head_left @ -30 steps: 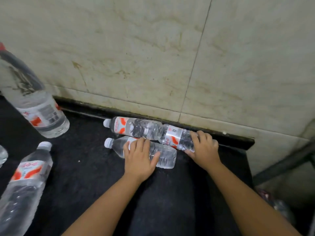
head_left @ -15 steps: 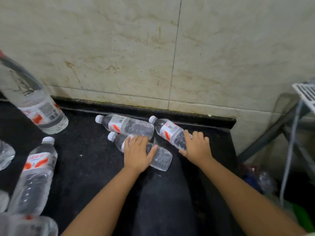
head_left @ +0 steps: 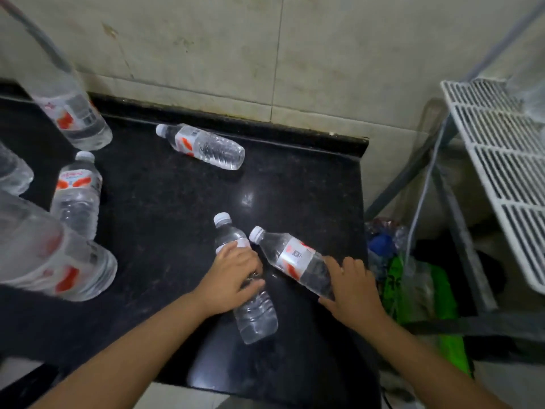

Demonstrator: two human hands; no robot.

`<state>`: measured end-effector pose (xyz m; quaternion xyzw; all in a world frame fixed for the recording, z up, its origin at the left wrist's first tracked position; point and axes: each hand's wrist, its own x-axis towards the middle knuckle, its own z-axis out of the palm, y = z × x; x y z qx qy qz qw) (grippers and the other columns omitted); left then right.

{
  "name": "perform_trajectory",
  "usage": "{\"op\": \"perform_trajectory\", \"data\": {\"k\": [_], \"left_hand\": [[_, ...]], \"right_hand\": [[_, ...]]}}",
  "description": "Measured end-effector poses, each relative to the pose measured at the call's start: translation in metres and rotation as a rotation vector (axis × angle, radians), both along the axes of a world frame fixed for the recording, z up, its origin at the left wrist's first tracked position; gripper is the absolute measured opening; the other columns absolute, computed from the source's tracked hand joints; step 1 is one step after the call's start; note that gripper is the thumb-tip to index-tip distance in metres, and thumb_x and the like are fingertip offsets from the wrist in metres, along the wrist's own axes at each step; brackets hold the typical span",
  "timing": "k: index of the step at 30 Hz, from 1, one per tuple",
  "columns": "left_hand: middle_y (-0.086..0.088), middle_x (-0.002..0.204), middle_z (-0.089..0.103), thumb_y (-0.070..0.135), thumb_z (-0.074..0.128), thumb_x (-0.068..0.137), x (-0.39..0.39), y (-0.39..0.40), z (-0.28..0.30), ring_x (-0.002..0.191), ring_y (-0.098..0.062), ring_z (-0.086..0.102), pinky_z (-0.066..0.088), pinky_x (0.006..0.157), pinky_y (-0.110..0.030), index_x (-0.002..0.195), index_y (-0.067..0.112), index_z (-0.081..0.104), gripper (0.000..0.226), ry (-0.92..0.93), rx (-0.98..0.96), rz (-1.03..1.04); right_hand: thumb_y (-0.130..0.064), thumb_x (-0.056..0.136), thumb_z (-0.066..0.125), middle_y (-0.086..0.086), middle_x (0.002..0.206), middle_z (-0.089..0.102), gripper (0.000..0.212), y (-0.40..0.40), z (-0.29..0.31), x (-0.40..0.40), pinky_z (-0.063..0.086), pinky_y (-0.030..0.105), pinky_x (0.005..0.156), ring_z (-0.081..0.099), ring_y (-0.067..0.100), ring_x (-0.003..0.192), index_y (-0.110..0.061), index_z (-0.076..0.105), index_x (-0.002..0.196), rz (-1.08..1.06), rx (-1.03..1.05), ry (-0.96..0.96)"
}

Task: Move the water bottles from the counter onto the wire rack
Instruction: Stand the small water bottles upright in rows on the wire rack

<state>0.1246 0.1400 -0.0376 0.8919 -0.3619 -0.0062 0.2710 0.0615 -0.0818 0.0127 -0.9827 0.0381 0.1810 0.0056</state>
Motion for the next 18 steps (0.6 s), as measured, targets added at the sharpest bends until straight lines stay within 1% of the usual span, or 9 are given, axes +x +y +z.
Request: {"op": "perform_trajectory", "data": {"k": [2,5,7,8,9,11,12,14,18], "left_hand": [[0.004,0.081,0.062,0.038,0.049,0.079,-0.020,0.007,-0.001,0.090,-0.003,0.046,0.018,0.099,-0.023,0.079,0.027,0.047,0.011,0.031,-0.028,-0.032],[0.000,0.087,0.064,0.037,0.052,0.074,-0.045,0.002,0.005,0.095,-0.006,0.046,0.030,0.098,-0.033,0.082,0.028,0.047,0.013,0.082,-0.129,0.123],[-0.010,0.113,0.056,0.033,0.060,0.072,-0.054,-0.010,0.017,0.111,-0.015,0.040,0.036,0.099,-0.035,0.108,0.022,0.051,0.038,0.081,-0.122,0.414],[-0.013,0.128,0.044,0.031,0.065,0.073,-0.056,-0.017,0.026,0.121,-0.021,0.033,0.032,0.103,-0.036,0.125,0.016,0.043,0.059,0.188,-0.073,0.580],[-0.014,0.137,0.032,0.030,0.069,0.073,-0.057,-0.022,0.035,0.127,-0.027,0.027,0.028,0.106,-0.036,0.137,0.010,0.029,0.078,0.364,-0.027,0.731],[-0.015,0.142,0.023,0.034,0.073,0.072,-0.054,-0.032,0.045,0.131,-0.032,0.024,0.029,0.106,-0.037,0.143,0.006,0.009,0.099,0.645,0.009,0.941],[-0.016,0.141,0.025,0.036,0.073,0.071,-0.052,-0.037,0.046,0.130,-0.033,0.026,0.031,0.104,-0.039,0.142,0.005,0.008,0.101,0.696,0.015,1.004],[-0.016,0.137,0.031,0.039,0.074,0.070,-0.047,-0.043,0.045,0.128,-0.032,0.030,0.035,0.100,-0.041,0.137,0.004,0.016,0.096,0.699,0.050,1.074],[-0.016,0.133,0.035,0.039,0.074,0.069,-0.043,-0.049,0.041,0.124,-0.033,0.035,0.039,0.097,-0.042,0.130,0.005,0.023,0.086,0.672,0.112,1.092]], "right_hand": [[-0.045,0.084,0.055,0.009,0.134,0.034,0.075,0.004,0.004,-0.020,0.032,0.034,0.100,0.034,0.025,0.123,-0.019,0.015,0.142,-0.017,-0.004,0.011],[-0.050,0.080,0.060,0.007,0.135,0.034,0.077,0.014,0.009,-0.022,0.029,0.035,0.104,0.033,0.024,0.126,-0.016,0.021,0.138,-0.033,0.014,-0.012],[-0.051,0.075,0.065,0.006,0.135,0.036,0.083,0.023,0.008,-0.009,0.028,0.036,0.106,0.035,0.023,0.126,-0.017,0.022,0.137,-0.040,0.075,-0.032],[-0.051,0.073,0.067,0.006,0.135,0.037,0.085,0.028,0.007,-0.001,0.030,0.037,0.105,0.037,0.023,0.125,-0.017,0.022,0.137,-0.037,0.099,-0.031],[-0.049,0.072,0.069,0.006,0.134,0.038,0.087,0.032,0.005,0.007,0.032,0.037,0.103,0.038,0.024,0.124,-0.017,0.022,0.138,-0.031,0.111,-0.021],[-0.047,0.071,0.071,0.008,0.133,0.039,0.089,0.039,0.001,0.019,0.037,0.038,0.099,0.040,0.025,0.123,-0.016,0.021,0.138,-0.041,0.108,0.009],[-0.046,0.071,0.071,0.009,0.134,0.039,0.089,0.041,-0.001,0.021,0.039,0.038,0.098,0.040,0.026,0.123,-0.016,0.021,0.138,-0.052,0.100,0.015],[-0.045,0.072,0.071,0.009,0.133,0.038,0.086,0.043,-0.004,0.022,0.040,0.037,0.097,0.040,0.025,0.123,-0.015,0.022,0.137,-0.068,0.077,-0.001],[-0.040,0.075,0.068,0.010,0.131,0.038,0.079,0.045,-0.007,0.016,0.040,0.036,0.095,0.040,0.026,0.120,-0.015,0.024,0.136,-0.055,0.024,-0.061]]}}
